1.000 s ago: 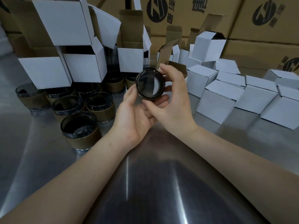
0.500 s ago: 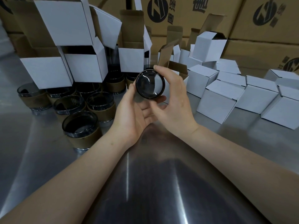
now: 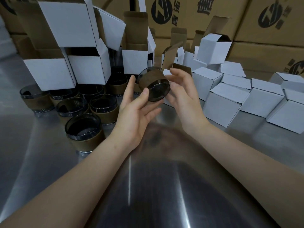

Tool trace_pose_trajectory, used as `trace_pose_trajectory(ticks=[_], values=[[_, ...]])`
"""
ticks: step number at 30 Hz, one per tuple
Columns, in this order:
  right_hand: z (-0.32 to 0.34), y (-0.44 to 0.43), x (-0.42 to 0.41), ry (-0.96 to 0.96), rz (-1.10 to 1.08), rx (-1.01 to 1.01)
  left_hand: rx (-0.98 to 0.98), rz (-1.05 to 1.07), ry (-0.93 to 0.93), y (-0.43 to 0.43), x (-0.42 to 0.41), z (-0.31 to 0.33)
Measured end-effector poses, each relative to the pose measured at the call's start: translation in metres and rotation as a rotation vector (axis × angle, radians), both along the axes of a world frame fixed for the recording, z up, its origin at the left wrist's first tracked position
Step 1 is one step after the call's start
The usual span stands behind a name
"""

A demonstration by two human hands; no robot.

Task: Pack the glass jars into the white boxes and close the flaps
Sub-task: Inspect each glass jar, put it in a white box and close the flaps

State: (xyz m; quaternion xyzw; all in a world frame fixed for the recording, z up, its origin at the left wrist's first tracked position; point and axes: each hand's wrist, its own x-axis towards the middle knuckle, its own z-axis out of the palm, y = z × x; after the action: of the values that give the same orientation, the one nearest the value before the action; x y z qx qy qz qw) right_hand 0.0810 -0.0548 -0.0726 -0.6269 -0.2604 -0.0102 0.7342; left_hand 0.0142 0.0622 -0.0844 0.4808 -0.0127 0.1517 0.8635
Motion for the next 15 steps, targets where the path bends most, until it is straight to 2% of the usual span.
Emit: trace_pose_trajectory(ticks=[3,6,9,12,15], values=[[-0.0005,0.0006,0.0069,0.287,0.111,0.052,-0.031,0.026,0.008,-0.0008,0.0016,-0.0016],[-0.0003,-0.0006,0.0085,0.406,0.233,0.047,-0.069,0.035,0.017,-0.0001,0.0022,-0.0028],[0.0008,-0.0028,0.0066,0.348,0.257,0.03,-0.027,0.058,0.025,0.0021,0.0016,-0.0009],[0.0023,-0.004,0.0025,0.245,0.163,0.012,0.076,0.08,0.057,0.0042,0.0017,0.0005],[0.0025,-0.0033,-0.0012,0.129,0.034,-0.051,0.064,0.121,0.084,0.0029,0.0016,0.0001]])
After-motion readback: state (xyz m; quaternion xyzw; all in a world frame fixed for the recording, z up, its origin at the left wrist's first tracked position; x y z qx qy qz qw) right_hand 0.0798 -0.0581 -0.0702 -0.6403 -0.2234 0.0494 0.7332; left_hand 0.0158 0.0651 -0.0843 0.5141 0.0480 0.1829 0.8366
